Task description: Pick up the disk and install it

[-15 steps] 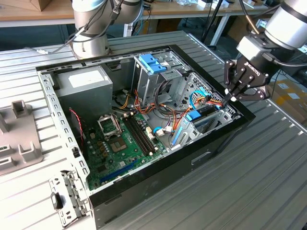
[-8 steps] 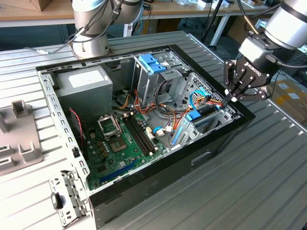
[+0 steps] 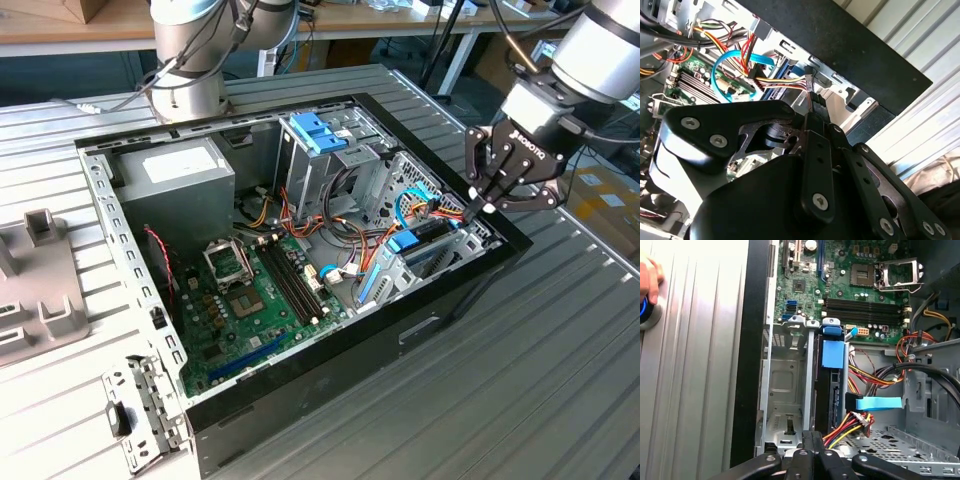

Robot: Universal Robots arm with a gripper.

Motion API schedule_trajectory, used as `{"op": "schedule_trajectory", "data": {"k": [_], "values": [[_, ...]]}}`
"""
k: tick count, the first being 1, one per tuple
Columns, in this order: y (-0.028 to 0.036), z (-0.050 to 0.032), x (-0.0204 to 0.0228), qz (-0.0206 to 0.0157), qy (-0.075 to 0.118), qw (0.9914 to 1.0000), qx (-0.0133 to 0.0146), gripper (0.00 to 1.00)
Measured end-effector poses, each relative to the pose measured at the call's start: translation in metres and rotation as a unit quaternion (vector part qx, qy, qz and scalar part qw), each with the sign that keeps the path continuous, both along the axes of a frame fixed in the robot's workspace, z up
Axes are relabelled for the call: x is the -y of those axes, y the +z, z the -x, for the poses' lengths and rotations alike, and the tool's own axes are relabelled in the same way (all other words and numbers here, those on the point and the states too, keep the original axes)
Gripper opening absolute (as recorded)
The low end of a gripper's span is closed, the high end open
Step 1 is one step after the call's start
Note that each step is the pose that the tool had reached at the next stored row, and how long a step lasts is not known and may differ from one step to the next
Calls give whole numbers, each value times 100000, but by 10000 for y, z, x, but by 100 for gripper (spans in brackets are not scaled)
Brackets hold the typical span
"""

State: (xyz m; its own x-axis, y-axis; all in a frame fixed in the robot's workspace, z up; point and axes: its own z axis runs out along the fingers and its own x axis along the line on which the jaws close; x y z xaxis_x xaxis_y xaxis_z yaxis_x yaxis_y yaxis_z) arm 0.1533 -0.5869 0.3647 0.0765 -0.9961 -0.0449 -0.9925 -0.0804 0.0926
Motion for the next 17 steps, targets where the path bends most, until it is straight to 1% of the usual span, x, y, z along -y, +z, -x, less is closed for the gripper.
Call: {"op": "schedule_trajectory", "data": {"k": [2, 6, 8, 10, 13, 17], "values": [[0, 0, 0, 4, 797, 99997, 1, 11], [0, 0, 0, 2, 1764, 99984, -1, 11], [0, 0, 0, 1, 2880, 99959, 0, 11], [0, 0, 0, 1, 3500, 99939, 1, 11], [0, 0, 0, 4, 5247, 99862, -1, 11], [0, 0, 0, -1, 6659, 99778, 3, 11]]}}
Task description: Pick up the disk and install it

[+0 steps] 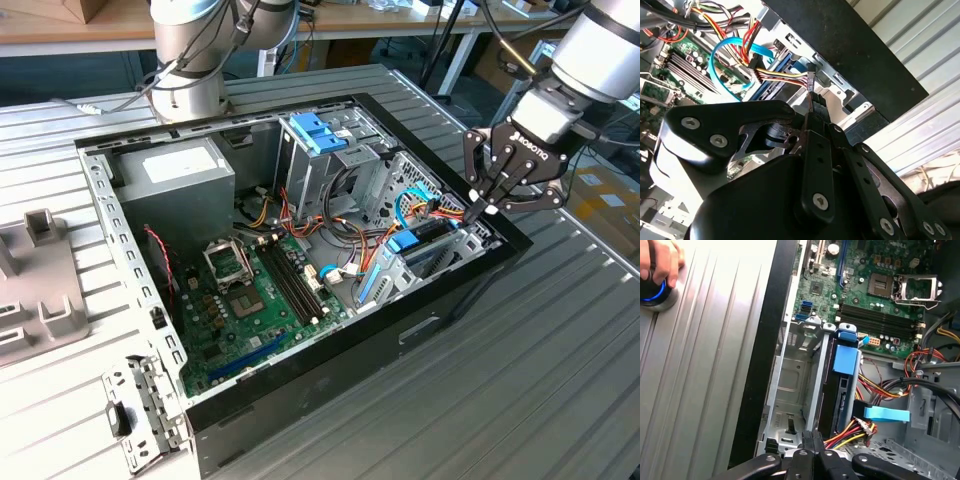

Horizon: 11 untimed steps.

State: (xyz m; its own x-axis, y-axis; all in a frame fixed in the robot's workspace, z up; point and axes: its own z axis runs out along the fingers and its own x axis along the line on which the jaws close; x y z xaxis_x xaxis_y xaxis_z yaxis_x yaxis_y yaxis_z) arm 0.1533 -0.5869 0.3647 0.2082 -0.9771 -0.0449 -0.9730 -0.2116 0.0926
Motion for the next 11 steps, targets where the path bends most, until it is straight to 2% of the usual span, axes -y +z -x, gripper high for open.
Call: {"op": "schedule_trajectory", "data": {"k": [4, 10, 11], "values": [[0, 0, 0, 3, 1966, 99981, -1, 11], [1, 0, 0, 5, 4618, 99893, -2, 11], [0, 0, 0, 3, 5337, 99857, -1, 11]]}}
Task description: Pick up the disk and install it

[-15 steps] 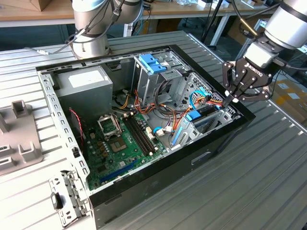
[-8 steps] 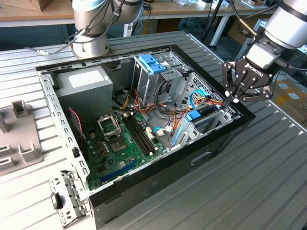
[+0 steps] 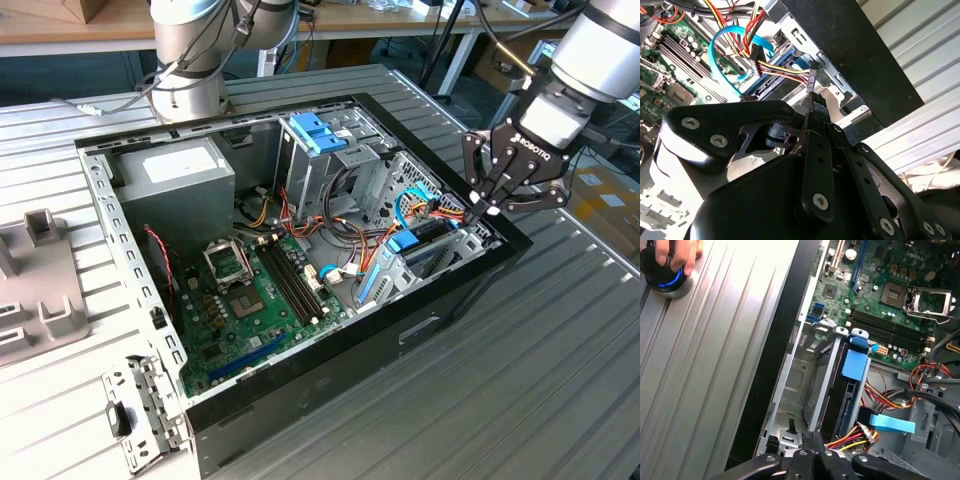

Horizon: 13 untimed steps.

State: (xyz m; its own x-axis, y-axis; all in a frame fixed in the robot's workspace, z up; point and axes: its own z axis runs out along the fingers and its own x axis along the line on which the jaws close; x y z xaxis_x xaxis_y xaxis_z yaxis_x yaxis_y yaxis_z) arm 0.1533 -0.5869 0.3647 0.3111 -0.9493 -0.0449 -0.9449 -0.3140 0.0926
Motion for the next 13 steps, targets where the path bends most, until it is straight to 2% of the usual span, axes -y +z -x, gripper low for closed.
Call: {"op": "schedule_trajectory", "data": {"k": [5, 10, 13], "values": [[0, 0, 0, -1, 1805, 99984, -1, 11], [0, 0, 0, 0, 4357, 99905, 0, 11], [0, 0, 0, -3, 6881, 99763, 0, 11]]}}
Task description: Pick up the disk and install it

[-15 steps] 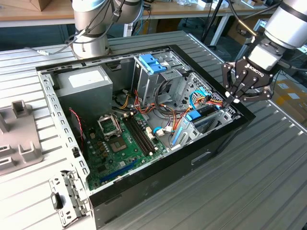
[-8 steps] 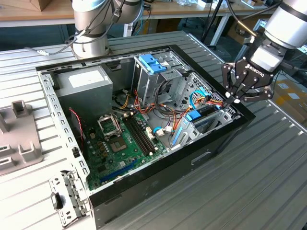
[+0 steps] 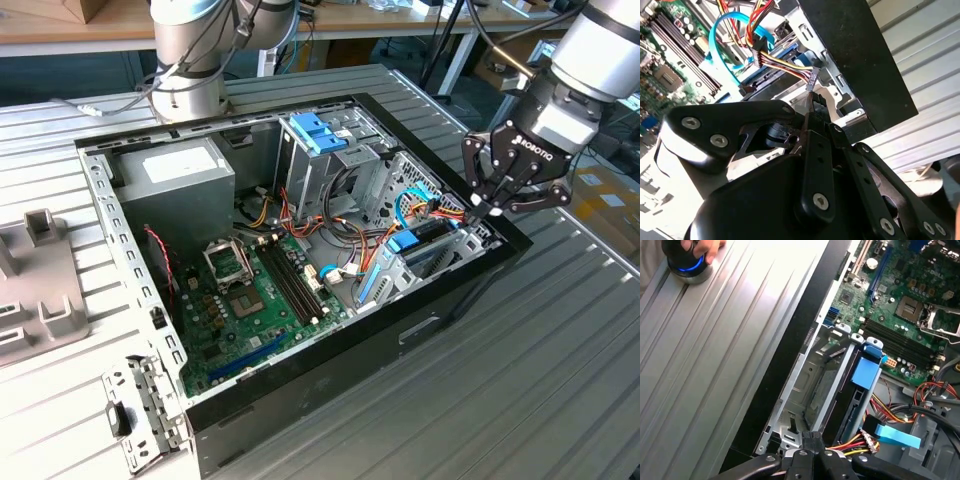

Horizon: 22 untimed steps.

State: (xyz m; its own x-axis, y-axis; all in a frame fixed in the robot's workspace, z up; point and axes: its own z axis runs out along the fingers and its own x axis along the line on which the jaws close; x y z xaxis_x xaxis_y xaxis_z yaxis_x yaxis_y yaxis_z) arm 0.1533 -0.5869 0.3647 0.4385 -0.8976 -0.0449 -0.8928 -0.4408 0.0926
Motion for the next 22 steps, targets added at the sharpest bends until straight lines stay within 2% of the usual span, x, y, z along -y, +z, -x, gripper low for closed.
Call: {"op": "schedule_trajectory", "data": {"k": [5, 7, 9, 10, 13, 15, 16, 19, 21, 22], "values": [[1, -2, 0, 3, 3653, 99933, -1, 11], [0, -3, 0, -3, 4937, 99878, -1, 11], [1, -3, 0, -1, 6512, 99788, 0, 11], [1, -3, 0, 2, 6953, 99758, 0, 11], [1, -3, 0, -51, 7012, 99754, 12, 11], [-1, -3, 0, -621, 7014, 99751, 263, 11], [-1, -3, 0, -1087, 7012, 99747, 487, 11], [-2, -3, 0, -2133, 7009, 99727, 969, 11], [-6, -4, 0, -3401, 7004, 99686, 1409, 11], [-7, -3, 0, -3746, 7000, 99673, 1502, 11]]}}
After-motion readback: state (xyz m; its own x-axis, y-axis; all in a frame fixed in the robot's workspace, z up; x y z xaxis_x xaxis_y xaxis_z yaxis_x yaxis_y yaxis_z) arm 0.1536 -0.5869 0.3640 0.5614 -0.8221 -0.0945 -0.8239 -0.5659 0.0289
